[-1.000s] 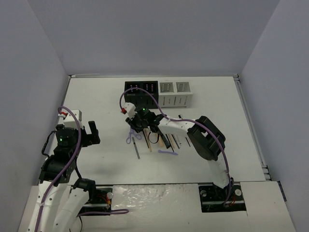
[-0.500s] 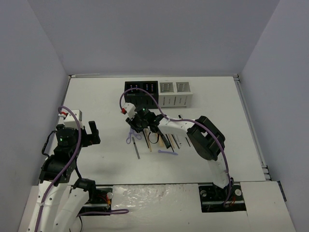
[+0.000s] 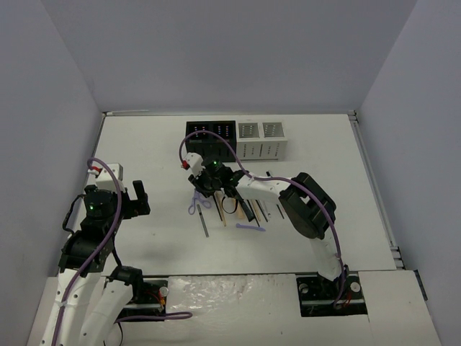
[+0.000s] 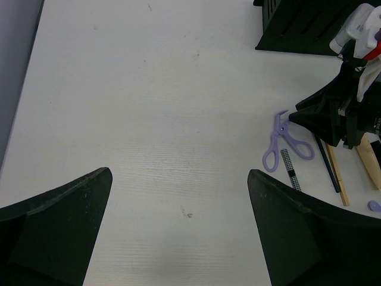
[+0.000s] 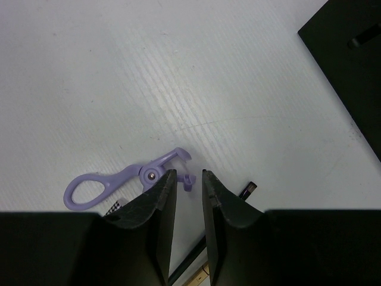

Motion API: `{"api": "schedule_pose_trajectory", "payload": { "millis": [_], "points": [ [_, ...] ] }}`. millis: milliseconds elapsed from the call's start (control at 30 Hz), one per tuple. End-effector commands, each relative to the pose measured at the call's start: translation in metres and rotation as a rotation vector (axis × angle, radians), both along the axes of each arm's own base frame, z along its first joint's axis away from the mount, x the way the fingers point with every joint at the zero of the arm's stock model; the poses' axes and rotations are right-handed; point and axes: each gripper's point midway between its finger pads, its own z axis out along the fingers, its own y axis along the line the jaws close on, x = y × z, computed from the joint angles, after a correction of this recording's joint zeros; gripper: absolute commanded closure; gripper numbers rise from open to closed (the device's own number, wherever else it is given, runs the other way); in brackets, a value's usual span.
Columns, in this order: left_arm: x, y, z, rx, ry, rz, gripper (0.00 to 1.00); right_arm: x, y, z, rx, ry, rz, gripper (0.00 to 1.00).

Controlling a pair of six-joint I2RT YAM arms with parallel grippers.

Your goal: Organize the makeup

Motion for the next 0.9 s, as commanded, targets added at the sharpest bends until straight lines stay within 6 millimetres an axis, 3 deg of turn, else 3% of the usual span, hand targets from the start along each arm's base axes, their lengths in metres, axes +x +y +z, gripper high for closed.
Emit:
{"api": "schedule_pose_trajectory", "payload": {
  "millis": [0, 867],
  "points": [
    [0.0104, -0.0017, 0.0175, -0.021, -0.059, 0.005, 0.03, 0.0093, 0.0078, 0.0137, 0.054, -0.032, 0.001, 0.79],
    [0.0107, -0.0021, 0.0170, -0.020, -0.057, 0.003, 0.03, 0.0075, 0.0064, 0.0075, 0.052, -0.023, -0.002, 0.82]
  ]
}}
